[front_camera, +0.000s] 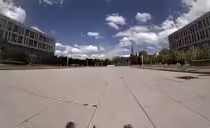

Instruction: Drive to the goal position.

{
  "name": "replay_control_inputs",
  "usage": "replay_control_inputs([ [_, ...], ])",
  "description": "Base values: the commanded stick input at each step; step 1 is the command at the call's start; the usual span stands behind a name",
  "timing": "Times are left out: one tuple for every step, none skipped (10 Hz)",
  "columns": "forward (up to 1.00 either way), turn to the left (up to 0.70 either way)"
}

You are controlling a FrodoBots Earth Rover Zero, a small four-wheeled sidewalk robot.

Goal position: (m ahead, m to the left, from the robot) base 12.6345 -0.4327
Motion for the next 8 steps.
replay_control_inputs([
  [0.70, 0.00],
  [0.70, 0.00],
  [0.70, 0.00],
  [0.70, 0.00],
  [0.70, 0.00],
  [0.70, 0.00],
  [0.70, 0.00],
  [0.70, 0.00],
])
